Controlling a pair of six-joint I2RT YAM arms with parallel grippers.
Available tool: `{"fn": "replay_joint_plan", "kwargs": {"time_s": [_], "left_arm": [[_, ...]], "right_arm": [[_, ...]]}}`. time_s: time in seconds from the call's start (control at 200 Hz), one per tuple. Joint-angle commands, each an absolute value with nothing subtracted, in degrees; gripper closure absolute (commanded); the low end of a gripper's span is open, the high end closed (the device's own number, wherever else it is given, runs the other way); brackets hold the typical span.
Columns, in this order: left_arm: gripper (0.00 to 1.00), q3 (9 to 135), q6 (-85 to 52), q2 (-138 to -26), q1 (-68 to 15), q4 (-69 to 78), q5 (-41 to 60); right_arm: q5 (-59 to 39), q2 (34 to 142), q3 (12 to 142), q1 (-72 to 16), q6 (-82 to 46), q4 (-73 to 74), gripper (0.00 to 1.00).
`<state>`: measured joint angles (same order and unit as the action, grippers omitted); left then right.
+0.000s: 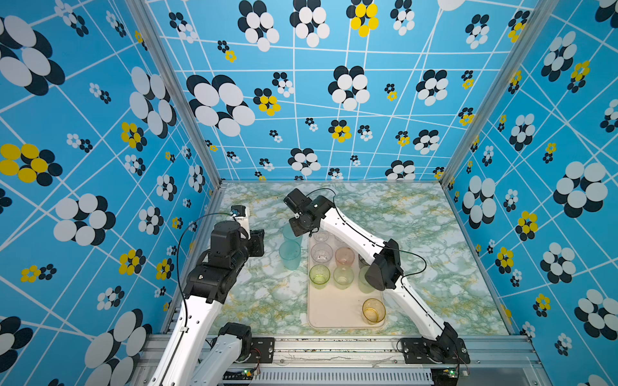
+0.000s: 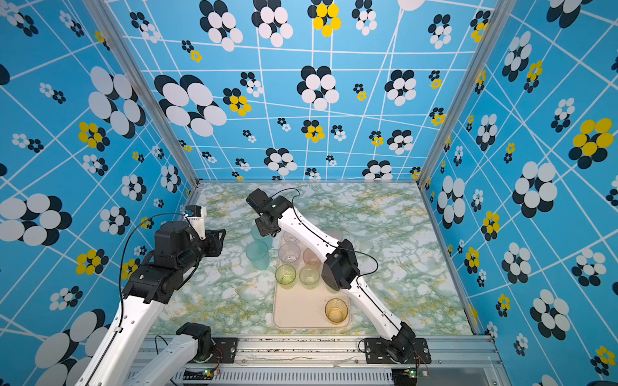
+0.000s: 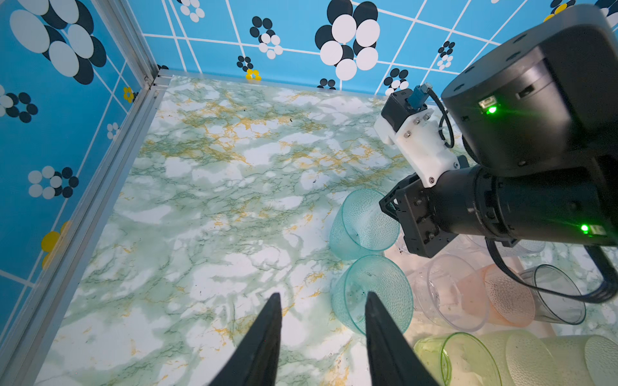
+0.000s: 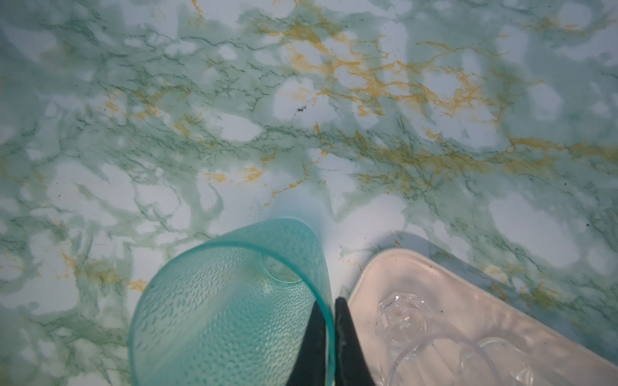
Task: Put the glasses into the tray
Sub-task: 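Close the right gripper on the teal tumbler's rim and lift it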
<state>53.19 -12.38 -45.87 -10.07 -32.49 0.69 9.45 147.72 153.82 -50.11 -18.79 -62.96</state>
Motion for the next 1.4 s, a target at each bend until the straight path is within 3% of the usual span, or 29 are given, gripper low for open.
{"fn": "replay_joint_plan", "kwargs": {"time_s": [0.0, 0.5, 1.03, 1.395], "left_arm": [[0.58, 52.47, -11.24, -46.04, -9.4, -31.2, 1.37], [0.58, 52.56, -11.25, -45.97, -9.31, -31.99, 1.16], [0.58, 52.91, -11.25, -46.05, -9.25, -33.13, 1.28], [0.58, 52.3, -11.07, -46.23, -9.26, -33.92, 1.15]], "right_arm": [[11.12, 147.45, 155.13, -49.92, -18.37, -61.27, 0.96], [12.19, 142.94, 149.31, -49.92, -18.54, -56.34, 0.98], [15.2, 130.32, 136.62, -49.77, -16.49, -47.66, 0.98], [14.44, 110.45, 115.82, -49.73, -11.9, -39.83, 0.98]]}}
